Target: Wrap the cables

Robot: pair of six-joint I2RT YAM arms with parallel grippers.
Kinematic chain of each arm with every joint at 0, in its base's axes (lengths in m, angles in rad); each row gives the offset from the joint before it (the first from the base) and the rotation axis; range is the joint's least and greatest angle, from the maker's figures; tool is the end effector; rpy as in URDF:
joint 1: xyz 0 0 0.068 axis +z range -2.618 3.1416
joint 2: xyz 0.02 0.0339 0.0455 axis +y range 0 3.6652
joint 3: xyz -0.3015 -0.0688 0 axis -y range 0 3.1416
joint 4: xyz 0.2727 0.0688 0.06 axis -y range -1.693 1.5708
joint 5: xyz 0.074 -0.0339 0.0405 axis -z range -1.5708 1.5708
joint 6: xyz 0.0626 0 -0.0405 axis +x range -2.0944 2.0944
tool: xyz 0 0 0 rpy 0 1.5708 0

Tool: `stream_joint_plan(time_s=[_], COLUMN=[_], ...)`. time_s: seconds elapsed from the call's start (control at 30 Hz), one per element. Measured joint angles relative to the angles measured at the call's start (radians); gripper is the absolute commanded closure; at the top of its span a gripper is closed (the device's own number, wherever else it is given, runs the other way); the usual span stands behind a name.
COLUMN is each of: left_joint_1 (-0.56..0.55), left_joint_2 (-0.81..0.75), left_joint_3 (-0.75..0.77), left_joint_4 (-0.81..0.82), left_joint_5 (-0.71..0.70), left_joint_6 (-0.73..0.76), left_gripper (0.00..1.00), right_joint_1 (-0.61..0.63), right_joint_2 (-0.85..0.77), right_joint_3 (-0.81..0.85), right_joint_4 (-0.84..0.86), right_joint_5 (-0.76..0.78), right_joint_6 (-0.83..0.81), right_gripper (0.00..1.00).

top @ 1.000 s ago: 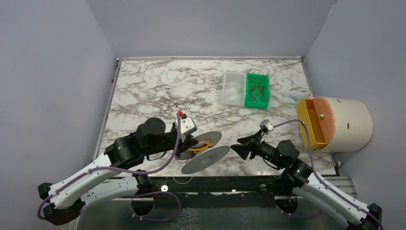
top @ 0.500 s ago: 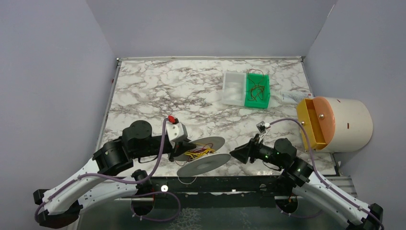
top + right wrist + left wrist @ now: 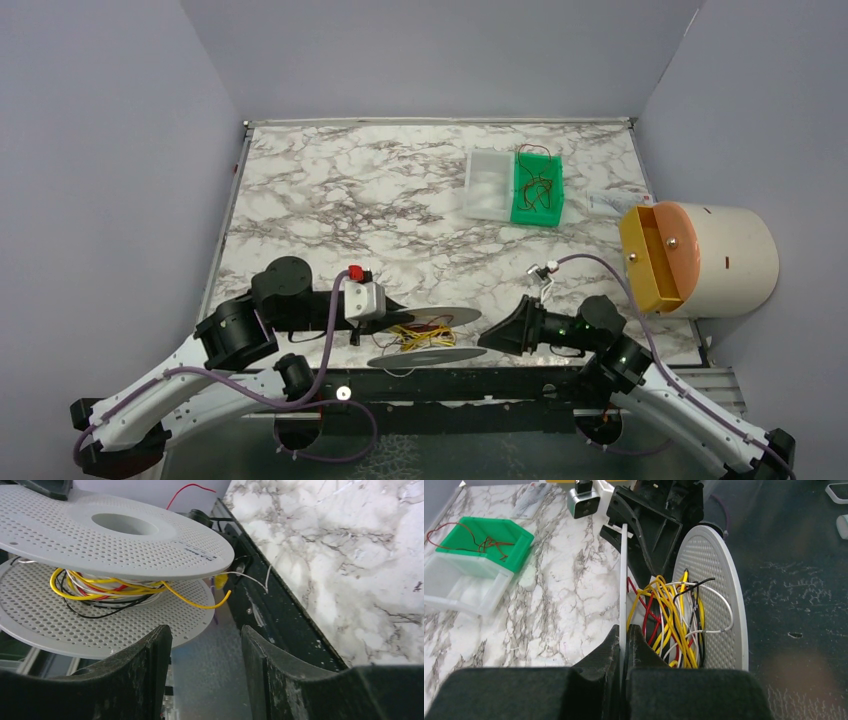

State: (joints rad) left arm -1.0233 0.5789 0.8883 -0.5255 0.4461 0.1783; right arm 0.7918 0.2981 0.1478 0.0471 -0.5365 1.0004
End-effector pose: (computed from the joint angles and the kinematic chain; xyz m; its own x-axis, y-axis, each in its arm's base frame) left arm 0.0480 -0.1306 0.3907 0.0657 0.1997 -0.9777 0.9937 0.0756 0.0822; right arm 0.0739 0.1204 0.2074 -0.8545 0.1642 -0.4928 -0.4622 0.1924 0.8656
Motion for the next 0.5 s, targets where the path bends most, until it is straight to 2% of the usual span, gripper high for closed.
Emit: stream_joint_plan(time_s=[0.37,0.5], left_joint_1=[0.0,0.0], left_joint_2=[0.051,0.087], left_joint_3=[-0.006,-0.006], left_joint_4=[0.108,0.13], left_joint_5=[0.083,0.097], left_joint_6=[0.024,0.024], left_gripper=[1.0,1.0], right_joint_1=[0.0,0.0], right_joint_2=[0.006,0.011], right_joint_3=[-0.07,-0.094], right_joint_4=[0.212,0.276], right_joint_5=[-0.058,-0.061], right_joint_6=[0.175,0.212], right_gripper=[0.42,0.53])
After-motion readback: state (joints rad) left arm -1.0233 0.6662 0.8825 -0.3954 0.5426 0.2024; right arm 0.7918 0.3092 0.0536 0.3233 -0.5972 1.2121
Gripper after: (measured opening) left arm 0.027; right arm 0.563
